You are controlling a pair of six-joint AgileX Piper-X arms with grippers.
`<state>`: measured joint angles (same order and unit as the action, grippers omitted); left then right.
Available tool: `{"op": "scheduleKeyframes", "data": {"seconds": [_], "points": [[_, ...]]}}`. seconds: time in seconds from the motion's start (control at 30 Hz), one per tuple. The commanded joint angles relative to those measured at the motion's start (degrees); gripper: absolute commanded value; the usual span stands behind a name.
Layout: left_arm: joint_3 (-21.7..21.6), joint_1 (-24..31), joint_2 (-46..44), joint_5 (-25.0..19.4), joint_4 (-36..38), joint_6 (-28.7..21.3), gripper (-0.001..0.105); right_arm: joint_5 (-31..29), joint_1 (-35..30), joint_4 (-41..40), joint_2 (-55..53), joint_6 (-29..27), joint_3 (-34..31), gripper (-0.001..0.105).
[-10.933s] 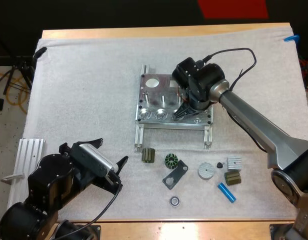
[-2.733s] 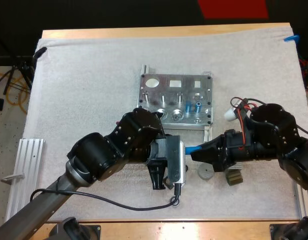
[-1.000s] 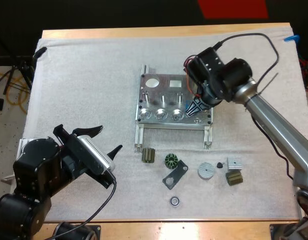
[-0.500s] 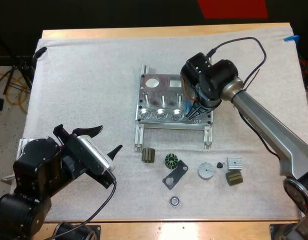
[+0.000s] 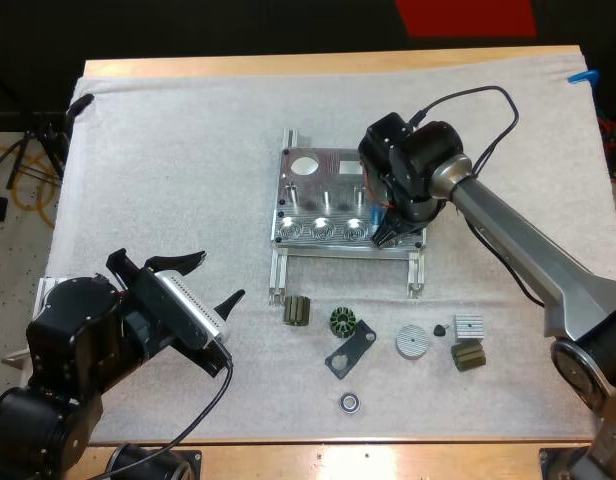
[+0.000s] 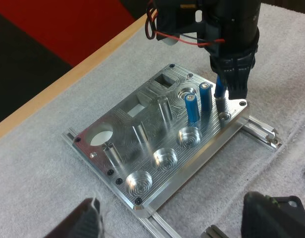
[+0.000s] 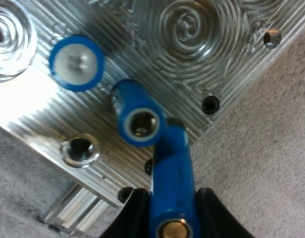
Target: Load cells from left to right
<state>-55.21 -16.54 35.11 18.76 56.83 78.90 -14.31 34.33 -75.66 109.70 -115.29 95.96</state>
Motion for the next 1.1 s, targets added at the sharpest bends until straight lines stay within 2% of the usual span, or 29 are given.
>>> {"op": "scheduleKeyframes", "data": {"seconds": [0.0, 0.17, 0.3, 1.07], "points": [[0.05, 0.05, -0.18, 0.40, -0.61, 0.73, 0.059, 0.76, -0.71, -0.16, -0.46, -0.65, 0.54, 0.000], [0.05, 0.05, -0.18, 0.40, -0.61, 0.73, 0.059, 2.17, -1.49, -0.16, -0.46, -0.65, 0.44, 0.000], [0.05, 0.05, -0.18, 0.40, -0.61, 0.73, 0.059, 6.08, -1.48, 0.45, -0.46, -0.39, 0.44, 0.000], [0.05, 0.05, -0.18, 0.40, -0.61, 0.73, 0.059, 3.84, -1.48, 1.16, -0.23, -0.29, 0.44, 0.000]]}}
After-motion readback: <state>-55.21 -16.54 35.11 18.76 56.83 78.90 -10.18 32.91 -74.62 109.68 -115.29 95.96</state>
